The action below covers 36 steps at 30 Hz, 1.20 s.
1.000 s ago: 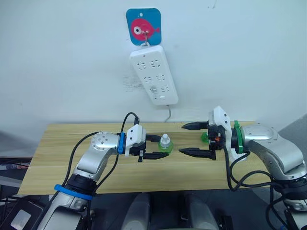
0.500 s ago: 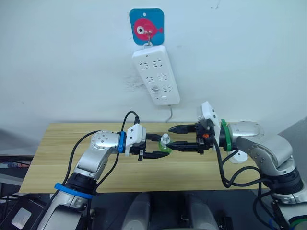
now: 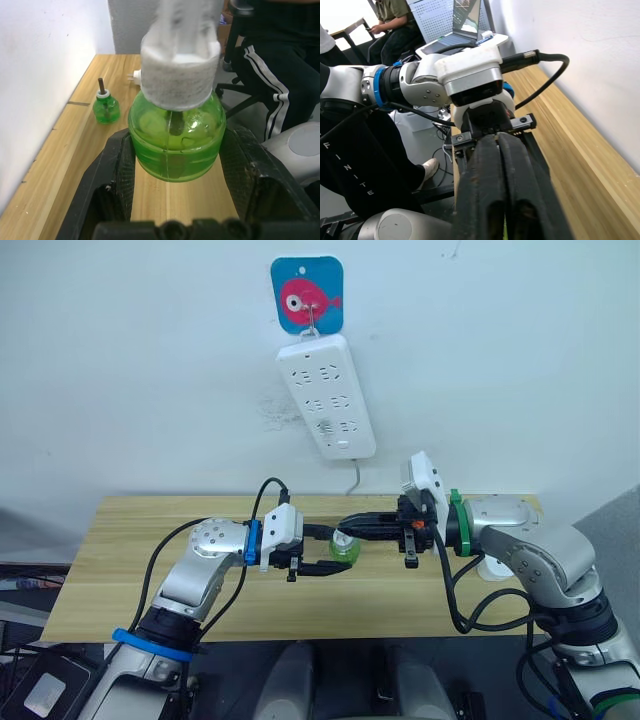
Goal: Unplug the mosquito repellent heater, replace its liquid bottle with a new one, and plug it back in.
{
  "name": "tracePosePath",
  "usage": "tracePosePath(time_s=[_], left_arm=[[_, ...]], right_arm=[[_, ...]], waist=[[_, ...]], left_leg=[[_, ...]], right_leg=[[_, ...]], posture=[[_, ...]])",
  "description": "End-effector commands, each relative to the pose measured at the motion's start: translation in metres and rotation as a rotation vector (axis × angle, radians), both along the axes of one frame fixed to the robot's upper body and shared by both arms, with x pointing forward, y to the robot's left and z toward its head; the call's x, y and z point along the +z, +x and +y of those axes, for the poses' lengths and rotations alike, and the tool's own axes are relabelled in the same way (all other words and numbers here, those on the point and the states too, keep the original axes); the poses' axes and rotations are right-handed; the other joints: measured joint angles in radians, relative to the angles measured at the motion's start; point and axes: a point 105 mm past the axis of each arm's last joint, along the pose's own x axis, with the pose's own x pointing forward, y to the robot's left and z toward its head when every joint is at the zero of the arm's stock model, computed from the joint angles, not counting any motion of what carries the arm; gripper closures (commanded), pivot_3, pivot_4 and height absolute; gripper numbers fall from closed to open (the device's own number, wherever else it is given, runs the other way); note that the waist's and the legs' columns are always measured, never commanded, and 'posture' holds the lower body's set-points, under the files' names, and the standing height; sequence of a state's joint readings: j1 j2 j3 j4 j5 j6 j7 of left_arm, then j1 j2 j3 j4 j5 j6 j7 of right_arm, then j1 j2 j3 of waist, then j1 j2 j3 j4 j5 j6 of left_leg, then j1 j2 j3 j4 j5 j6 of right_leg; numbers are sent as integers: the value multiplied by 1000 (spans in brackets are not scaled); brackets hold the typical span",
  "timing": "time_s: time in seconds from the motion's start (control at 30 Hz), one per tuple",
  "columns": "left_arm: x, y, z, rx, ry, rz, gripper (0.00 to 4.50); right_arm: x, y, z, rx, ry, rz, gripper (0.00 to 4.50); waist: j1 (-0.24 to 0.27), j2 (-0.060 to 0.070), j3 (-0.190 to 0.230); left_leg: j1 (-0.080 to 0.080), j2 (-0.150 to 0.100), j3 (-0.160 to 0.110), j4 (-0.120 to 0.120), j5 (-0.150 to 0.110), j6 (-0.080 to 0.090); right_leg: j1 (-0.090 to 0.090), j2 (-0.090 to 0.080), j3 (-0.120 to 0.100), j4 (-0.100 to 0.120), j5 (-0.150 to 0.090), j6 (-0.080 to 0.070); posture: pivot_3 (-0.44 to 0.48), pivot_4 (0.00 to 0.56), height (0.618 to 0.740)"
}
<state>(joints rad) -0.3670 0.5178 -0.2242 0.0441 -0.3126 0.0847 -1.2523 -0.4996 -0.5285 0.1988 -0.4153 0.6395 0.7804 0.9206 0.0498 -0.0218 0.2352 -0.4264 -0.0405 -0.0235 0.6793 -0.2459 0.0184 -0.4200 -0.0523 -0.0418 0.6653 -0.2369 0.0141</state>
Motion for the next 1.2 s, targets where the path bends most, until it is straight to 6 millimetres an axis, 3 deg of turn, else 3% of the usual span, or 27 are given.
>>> tracePosePath(time_s=[0.03, 0.23, 0.27, 0.33, 0.53, 0.83, 0.93, 1.1, 1.2], left_arm=[[15, -1, -2, -10, -37, -54, 2307], [14, -2, -2, -12, -35, -49, 2307], [14, -2, -2, -12, -35, -49, 2307], [14, -1, -2, -13, -35, -49, 2307], [15, 0, -3, -17, -37, -52, 2307], [14, -3, -6, -24, -38, -47, 2307], [13, -4, -5, -21, -38, -45, 2307], [12, -5, -3, -17, -36, -41, 2307], [13, -5, -4, -16, -36, -41, 2307]], right_arm=[[7, -1, 4, 20, 12, -40, 4474], [28, 2, 3, 17, 65, -44, 4474], [30, 1, 2, 22, 69, -40, 4313], [30, -1, 1, 38, 57, -31, 3931], [20, 3, 1, 17, 8, -64, 1852], [2, 3, 5, 18, -28, -87, 1852], [2, 3, 5, 20, -16, -93, 2458], [3, 3, 5, 28, -2, -98, 4306], [2, 2, 5, 36, -4, -105, 4331]], waist=[[0, 0, 0], [0, 0, 0], [0, 0, 0], [0, 0, 0], [-1, 0, 0], [-1, 0, 0], [-1, 0, 0], [-1, 0, 0], [-1, 0, 0]], left_leg=[[0, 0, 0, 0, 0, 0], [0, 0, 0, 0, 0, 0], [0, 0, 0, 0, 0, 0], [0, 0, 0, 0, 0, 0], [0, 0, 0, 0, 0, 0], [0, 0, 0, 0, 0, 0], [0, 0, 0, 0, 0, 0], [0, 0, 0, 0, 0, 0], [0, 0, 0, 0, 0, 0]], right_leg=[[0, 0, 0, 0, 0, 0], [0, 0, 0, 0, 0, 0], [0, 0, 0, 0, 0, 0], [0, 0, 0, 0, 0, 0], [0, 0, 0, 0, 0, 0], [0, 0, 0, 0, 0, 0], [0, 0, 0, 0, 0, 0], [0, 0, 0, 0, 0, 0], [0, 0, 0, -1, 0, 0]], posture=[[146, 194, 740], [141, 199, 740], [141, 199, 740], [141, 199, 740], [132, 200, 740], [137, 206, 740], [137, 207, 740], [139, 209, 740], [138, 210, 740]])
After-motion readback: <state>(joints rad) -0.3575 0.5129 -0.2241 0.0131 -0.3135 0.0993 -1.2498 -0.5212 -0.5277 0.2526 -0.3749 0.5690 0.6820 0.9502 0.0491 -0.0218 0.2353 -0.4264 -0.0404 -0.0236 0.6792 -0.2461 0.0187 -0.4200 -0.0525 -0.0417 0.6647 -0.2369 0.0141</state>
